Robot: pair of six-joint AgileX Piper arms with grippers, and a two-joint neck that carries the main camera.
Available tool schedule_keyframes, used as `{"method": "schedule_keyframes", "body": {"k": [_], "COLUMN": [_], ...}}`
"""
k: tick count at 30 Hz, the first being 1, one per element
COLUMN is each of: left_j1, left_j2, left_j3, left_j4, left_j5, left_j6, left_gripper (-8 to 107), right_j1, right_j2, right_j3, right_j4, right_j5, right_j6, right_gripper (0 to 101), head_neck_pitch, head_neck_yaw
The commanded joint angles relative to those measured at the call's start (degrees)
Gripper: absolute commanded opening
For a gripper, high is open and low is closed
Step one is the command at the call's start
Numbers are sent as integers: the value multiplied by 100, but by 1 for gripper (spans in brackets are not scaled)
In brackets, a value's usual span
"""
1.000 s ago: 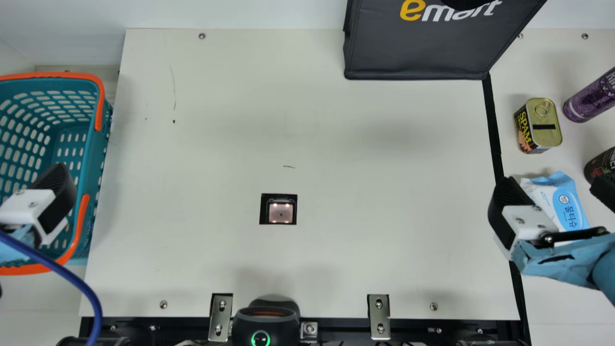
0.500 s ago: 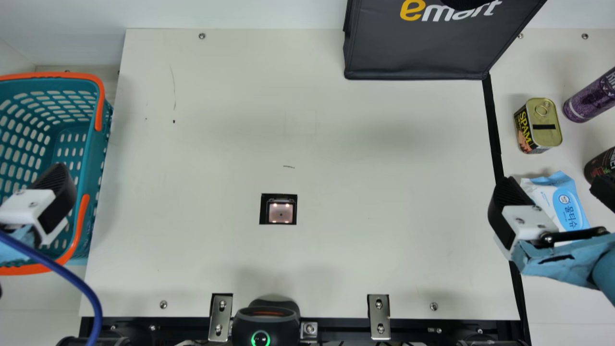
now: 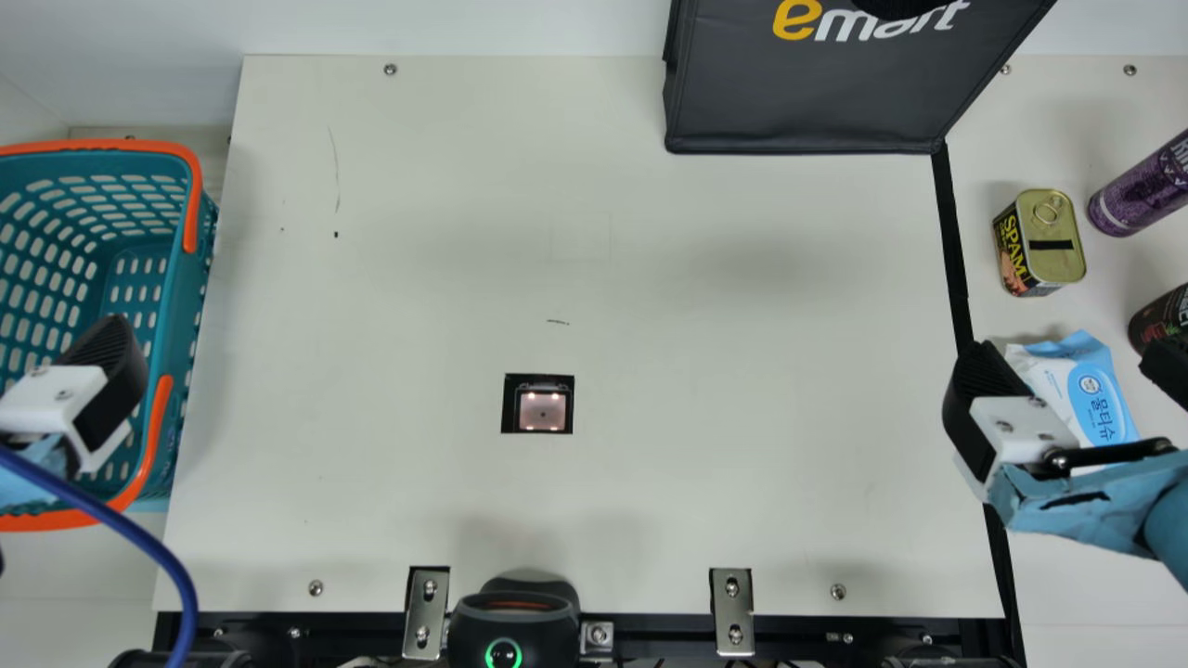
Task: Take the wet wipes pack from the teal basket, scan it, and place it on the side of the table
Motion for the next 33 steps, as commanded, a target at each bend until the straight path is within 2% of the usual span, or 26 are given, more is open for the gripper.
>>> {"method": "schedule_keyframes", "body": {"k": [1, 33], "left_j1": [0, 0], "left_j2": [0, 0], "left_j3": [0, 0], "left_j4": [0, 0], "left_j5": [0, 0], "left_j6": [0, 0], "left_gripper": [90, 90], "right_j1": [0, 0], "right_j2": [0, 0], "right_j3": [0, 0], "right_j4": [0, 0], "right_j5": [0, 6], "right_j6": [0, 0], "right_gripper": [95, 95], "head_neck_pitch": [-166, -166], "head_neck_yaw": [18, 18]}}
